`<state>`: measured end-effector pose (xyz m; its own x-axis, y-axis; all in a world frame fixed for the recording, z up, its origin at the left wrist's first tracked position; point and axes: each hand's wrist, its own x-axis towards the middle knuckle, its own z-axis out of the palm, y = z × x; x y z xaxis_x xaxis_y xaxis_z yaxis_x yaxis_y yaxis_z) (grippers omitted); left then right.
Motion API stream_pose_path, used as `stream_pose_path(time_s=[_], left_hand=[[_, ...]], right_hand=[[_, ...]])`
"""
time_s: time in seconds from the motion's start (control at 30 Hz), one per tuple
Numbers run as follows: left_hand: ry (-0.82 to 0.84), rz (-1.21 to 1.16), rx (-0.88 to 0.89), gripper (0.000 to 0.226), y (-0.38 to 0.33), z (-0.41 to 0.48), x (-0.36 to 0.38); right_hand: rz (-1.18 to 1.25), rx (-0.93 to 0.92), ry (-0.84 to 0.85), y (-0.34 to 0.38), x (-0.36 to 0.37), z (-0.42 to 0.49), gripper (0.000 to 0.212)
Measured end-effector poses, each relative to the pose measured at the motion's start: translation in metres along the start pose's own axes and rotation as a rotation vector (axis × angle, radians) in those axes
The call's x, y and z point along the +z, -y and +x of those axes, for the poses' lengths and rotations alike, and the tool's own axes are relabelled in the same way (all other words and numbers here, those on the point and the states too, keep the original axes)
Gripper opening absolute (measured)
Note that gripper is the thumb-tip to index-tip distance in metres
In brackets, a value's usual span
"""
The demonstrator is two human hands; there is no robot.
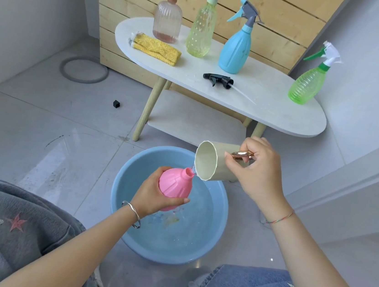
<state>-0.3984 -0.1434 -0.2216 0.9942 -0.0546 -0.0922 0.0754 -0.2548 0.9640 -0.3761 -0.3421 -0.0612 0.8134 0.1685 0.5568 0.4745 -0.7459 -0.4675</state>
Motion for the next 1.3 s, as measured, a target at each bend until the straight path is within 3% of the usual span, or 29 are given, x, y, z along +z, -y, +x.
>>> stream_pose_path(time_s=[1.13, 1.3], left_hand=[[0.009, 0.002, -0.015, 0.086, 0.004, -0.001, 0.003], [-0.01, 0.006, -0.011, 0.08, 0.004, 0.0, 0.002]], right_hand=[[-0.236, -0.376, 0.026, 0.019, 0.012, -0.003, 0.032], [-0.169, -0.286, 0.008, 0.015, 0.018, -0.004, 0.031]])
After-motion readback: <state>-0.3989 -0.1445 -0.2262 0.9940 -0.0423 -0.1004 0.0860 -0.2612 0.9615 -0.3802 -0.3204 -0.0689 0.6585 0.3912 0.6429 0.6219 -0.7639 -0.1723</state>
